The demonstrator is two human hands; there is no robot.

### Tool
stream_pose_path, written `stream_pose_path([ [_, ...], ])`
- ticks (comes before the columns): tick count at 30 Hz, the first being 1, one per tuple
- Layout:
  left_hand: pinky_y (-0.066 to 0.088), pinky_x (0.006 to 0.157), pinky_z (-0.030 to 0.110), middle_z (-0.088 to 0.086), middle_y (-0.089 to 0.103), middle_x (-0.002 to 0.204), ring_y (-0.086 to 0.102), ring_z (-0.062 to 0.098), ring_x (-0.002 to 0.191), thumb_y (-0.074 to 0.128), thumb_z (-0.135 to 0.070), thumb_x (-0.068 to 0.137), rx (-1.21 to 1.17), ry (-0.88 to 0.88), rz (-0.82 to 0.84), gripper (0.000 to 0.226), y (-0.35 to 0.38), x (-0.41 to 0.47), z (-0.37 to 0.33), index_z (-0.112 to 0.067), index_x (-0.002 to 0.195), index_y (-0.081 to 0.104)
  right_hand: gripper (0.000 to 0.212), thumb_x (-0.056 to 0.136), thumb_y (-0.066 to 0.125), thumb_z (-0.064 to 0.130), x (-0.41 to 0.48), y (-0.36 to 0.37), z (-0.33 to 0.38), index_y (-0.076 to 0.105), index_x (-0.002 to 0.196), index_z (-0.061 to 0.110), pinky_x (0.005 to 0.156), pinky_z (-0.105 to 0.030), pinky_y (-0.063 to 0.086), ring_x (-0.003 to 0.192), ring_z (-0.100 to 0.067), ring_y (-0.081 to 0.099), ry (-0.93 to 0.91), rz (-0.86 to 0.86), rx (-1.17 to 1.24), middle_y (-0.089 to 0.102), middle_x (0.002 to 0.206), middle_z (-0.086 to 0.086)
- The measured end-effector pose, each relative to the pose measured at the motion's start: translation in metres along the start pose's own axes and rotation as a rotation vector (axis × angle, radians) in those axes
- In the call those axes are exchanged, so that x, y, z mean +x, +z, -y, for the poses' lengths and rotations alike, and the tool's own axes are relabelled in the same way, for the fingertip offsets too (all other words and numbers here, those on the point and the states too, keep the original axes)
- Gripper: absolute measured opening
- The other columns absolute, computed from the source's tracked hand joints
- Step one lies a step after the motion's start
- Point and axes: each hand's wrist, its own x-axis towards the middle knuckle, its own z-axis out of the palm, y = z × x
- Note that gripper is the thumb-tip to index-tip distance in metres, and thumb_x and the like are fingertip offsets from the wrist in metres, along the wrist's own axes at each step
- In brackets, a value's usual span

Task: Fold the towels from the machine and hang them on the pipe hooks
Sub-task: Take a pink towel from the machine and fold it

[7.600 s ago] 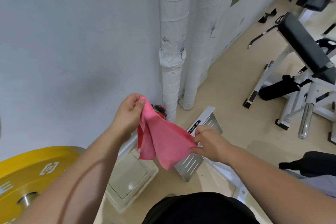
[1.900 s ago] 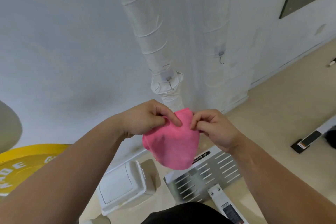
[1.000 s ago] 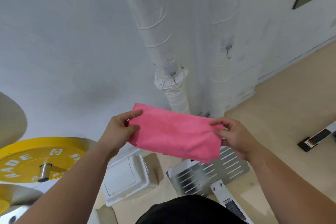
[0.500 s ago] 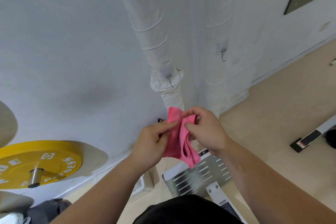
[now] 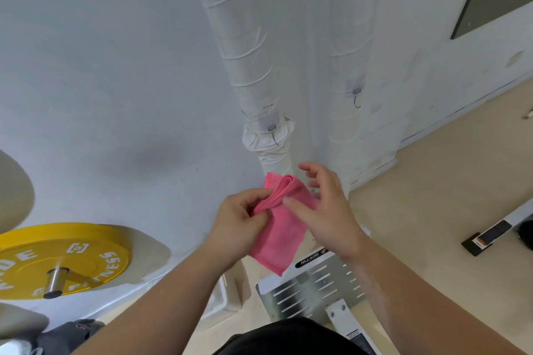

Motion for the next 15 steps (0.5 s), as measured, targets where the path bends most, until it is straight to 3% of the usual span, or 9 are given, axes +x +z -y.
stream_pose_path([
  [2, 0.057, 0.084, 0.042, 0.011, 0.078, 0.104, 0.073, 0.024, 0.09, 0.052, 0.021, 0.085, -0.153, -0.061, 0.139, 0.051, -0.014, 0.002, -0.009, -0.012, 0.119, 0.071, 0.084, 0.079, 0.082, 0.037, 0.0, -0.01, -0.001, 0.03, 0.142, 0.055, 0.1, -0.008, 0.036, 0.126, 0.015, 0.043, -0.07, 0.182, -0.024, 0.042, 0.138, 0.024],
  [4, 0.058, 0.08, 0.041, 0.023, 0.075, 0.107, 0.072, 0.031, 0.088, 0.058, 0.017, 0.085, -0.263, -0.103, 0.292, 0.051, -0.029, 0.004, -0.017, -0.012, 0.126, 0.067, 0.095, 0.081, 0.082, 0.031, -0.001, -0.018, 0.004, 0.02, 0.149, 0.055, 0.097, -0.007, 0.041, 0.121, 0.018, 0.05, -0.03, 0.394, 0.1, 0.045, 0.136, 0.03],
  [6, 0.058, 0.079, 0.041, 0.032, 0.07, 0.108, 0.07, 0.035, 0.086, 0.063, 0.009, 0.081, -0.283, -0.134, 0.376, 0.052, -0.041, 0.008, -0.023, -0.017, 0.126, 0.067, 0.092, 0.084, 0.078, 0.03, -0.001, -0.021, 0.009, 0.019, 0.149, 0.058, 0.101, -0.021, 0.05, 0.119, 0.006, 0.059, -0.015, 0.468, 0.175, 0.057, 0.133, 0.021],
  [8, 0.058, 0.075, 0.038, 0.036, 0.068, 0.103, 0.068, 0.036, 0.084, 0.066, 0.004, 0.08, -0.294, -0.177, 0.381, 0.053, -0.05, 0.012, -0.024, -0.017, 0.128, 0.066, 0.085, 0.092, 0.071, 0.023, -0.004, -0.021, 0.013, 0.02, 0.146, 0.064, 0.101, -0.042, 0.053, 0.115, -0.018, 0.068, 0.002, 0.472, 0.304, 0.07, 0.122, -0.003],
  [10, 0.059, 0.068, 0.031, 0.025, 0.07, 0.09, 0.069, 0.03, 0.075, 0.07, -0.004, 0.08, -0.388, -0.244, 0.342, 0.055, -0.054, 0.013, -0.02, -0.016, 0.133, 0.063, 0.079, 0.098, 0.062, 0.014, -0.007, -0.021, 0.014, 0.025, 0.143, 0.067, 0.097, -0.051, 0.054, 0.11, -0.034, 0.069, 0.036, 0.437, 0.414, 0.072, 0.113, -0.019],
  [12, 0.057, 0.066, 0.027, 0.011, 0.073, 0.091, 0.07, 0.021, 0.076, 0.078, -0.019, 0.075, -0.531, -0.312, 0.287, 0.063, -0.053, 0.009, -0.011, -0.017, 0.135, 0.06, 0.073, 0.1, 0.057, 0.01, -0.008, -0.023, 0.014, 0.033, 0.139, 0.067, 0.095, -0.049, 0.056, 0.108, -0.035, 0.07, 0.068, 0.359, 0.481, 0.073, 0.11, -0.02],
  [15, 0.057, 0.076, 0.033, 0.007, 0.07, 0.12, 0.069, 0.022, 0.098, 0.094, -0.036, 0.056, -0.689, -0.341, 0.247, 0.092, -0.041, -0.001, 0.011, -0.022, 0.139, 0.058, 0.064, 0.101, 0.054, 0.01, -0.007, -0.025, 0.01, 0.04, 0.134, 0.063, 0.093, -0.05, 0.057, 0.103, -0.033, 0.072, 0.12, 0.205, 0.553, 0.075, 0.106, -0.017],
])
